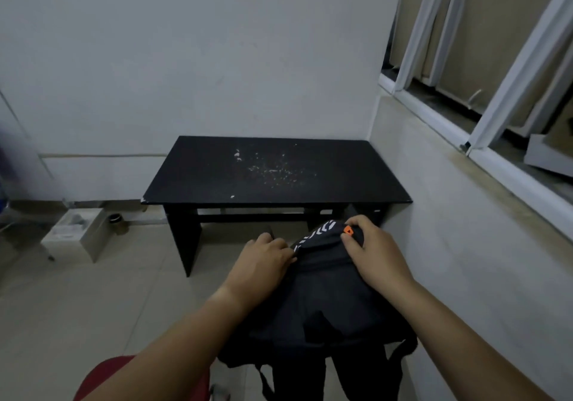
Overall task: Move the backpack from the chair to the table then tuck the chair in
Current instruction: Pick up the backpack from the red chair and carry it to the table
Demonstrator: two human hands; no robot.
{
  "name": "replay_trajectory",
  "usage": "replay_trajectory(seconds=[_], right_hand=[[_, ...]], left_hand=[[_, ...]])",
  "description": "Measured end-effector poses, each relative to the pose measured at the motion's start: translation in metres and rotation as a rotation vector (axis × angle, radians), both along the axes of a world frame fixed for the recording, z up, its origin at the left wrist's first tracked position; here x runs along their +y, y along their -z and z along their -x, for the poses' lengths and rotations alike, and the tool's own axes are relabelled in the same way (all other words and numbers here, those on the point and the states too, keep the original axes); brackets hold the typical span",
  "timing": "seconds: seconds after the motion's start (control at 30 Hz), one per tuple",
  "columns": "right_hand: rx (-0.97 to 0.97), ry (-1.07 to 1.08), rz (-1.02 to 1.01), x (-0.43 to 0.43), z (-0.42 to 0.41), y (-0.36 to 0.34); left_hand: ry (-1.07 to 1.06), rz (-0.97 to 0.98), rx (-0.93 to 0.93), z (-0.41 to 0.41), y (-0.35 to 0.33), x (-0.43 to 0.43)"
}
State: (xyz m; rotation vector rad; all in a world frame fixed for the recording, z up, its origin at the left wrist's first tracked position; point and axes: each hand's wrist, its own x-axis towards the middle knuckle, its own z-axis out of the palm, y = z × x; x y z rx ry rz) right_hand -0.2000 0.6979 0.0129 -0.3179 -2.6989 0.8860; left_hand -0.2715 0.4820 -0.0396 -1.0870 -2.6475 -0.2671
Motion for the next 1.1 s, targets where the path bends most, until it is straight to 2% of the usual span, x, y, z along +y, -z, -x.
replay_trajectory(seconds=[0.17, 0.27, 0.5, 0.7, 1.1], right_hand=[[0.043, 0.017, -0.001, 0.055, 0.078, -0.011], [0.066, 0.021, -0.016, 0.088, 0.131, -0.023], [0.151, 0.049, -0.104, 0.161, 0.244, -0.052], [0.217, 0.039, -0.234, 0.228, 0.348, -0.074], [0.229, -0.017, -0.222, 0.372, 0.564, -0.101]], left_hand=[[-0.024, -0.145, -0.185, 0.08, -0.013, 0.055], [-0.009, -0.228, -0.142, 0.133, -0.027, 0.086], [0.077, -0.182, -0.017, 0.264, -0.072, 0.161], [0.065, -0.164, 0.093, 0.378, -0.103, 0.232], [0.024, -0.1, 0.104, 0.584, -0.145, 0.369]])
